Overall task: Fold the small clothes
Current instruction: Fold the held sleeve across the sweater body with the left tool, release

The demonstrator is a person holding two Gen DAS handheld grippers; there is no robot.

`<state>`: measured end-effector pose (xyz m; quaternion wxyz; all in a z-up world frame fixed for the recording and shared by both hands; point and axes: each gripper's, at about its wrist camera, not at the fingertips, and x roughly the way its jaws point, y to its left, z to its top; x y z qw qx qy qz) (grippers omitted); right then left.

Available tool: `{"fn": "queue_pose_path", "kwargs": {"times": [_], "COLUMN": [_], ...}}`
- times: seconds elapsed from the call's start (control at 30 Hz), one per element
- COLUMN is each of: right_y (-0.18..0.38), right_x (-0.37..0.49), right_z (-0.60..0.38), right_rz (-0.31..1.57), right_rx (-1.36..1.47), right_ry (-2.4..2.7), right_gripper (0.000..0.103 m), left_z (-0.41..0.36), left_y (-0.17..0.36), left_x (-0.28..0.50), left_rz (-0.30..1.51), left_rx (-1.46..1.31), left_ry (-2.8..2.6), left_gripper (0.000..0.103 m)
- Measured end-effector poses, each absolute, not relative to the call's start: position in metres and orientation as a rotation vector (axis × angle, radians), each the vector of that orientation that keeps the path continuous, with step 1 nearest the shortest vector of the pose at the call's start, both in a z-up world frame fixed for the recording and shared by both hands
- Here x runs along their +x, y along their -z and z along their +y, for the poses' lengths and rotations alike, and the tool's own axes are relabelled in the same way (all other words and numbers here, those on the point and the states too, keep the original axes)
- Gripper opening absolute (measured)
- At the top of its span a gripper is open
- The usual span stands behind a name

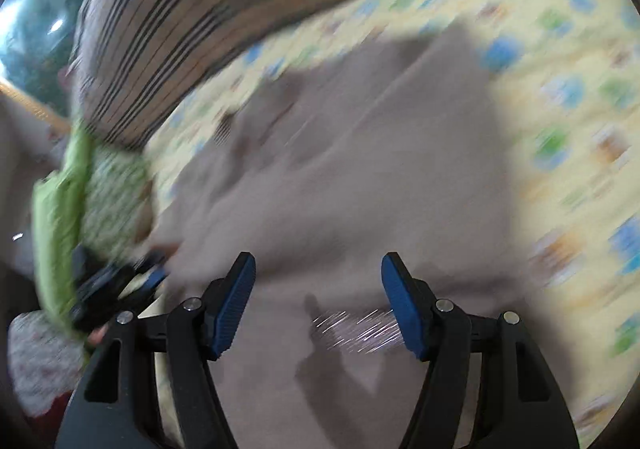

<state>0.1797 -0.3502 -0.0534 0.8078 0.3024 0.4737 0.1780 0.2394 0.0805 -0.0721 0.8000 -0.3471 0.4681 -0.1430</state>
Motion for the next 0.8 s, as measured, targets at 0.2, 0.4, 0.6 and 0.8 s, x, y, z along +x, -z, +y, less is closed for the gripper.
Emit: {"fn": "queue_pose_path", "kwargs": {"times": [0.2,0.4,0.6,0.8], "right_y": [0.087,0.104,0.079,0.063], "right_x": [0.176,0.193,0.195,0.168], "right_z": [-0.301,-0.273,-0.265,-0.252], "right_rz": [1.106,1.031,1.057,1.137], "right_rx": [0.807,0.9,0.92,0.759], "right_ry": [-0.49,-0.474,-0.584,-0.695], "right_gripper": [0.066,0.057,0.005,0.005], "left_z": [0.092,0.086,0.088,0.098], "left_y": [0.068,0.068,0.064,0.077], "left_x": [0.232,0.235,0.235,0.23], "left_rz": [0.977,1.006,1.024,1.048], "left_rx": [-0.768,-0.754,-0.738,-0.774], "left_ry": [0.28,0.296,0.279,0.238], "left_gripper": [0.044,0.045,0.045,0.046]}}
